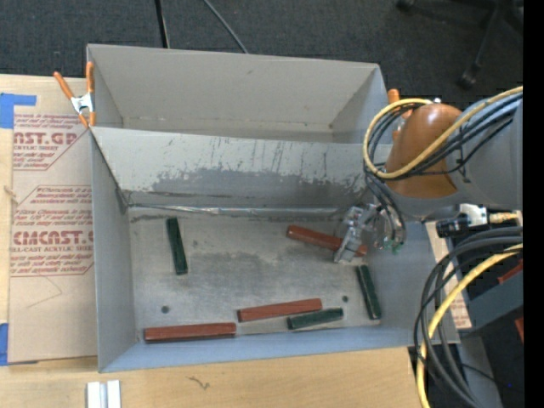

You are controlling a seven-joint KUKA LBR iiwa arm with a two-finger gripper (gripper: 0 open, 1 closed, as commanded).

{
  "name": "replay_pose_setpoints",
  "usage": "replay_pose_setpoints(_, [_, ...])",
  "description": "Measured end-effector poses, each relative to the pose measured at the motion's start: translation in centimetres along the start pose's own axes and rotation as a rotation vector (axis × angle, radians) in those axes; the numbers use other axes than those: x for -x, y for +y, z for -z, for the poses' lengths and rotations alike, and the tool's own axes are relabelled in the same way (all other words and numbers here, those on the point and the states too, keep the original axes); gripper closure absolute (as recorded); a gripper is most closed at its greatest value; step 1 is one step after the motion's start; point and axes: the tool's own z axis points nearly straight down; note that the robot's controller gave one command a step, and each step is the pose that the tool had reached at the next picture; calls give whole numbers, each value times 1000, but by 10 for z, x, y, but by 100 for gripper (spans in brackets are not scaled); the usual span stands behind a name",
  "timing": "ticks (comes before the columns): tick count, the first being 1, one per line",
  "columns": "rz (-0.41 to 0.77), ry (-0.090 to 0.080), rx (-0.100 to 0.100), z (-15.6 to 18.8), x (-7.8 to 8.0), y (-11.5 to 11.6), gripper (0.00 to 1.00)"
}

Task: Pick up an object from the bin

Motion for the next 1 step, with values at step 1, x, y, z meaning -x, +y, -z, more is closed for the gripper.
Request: replay_pose_setpoints(1, [1,1,0,2,0,0,100])
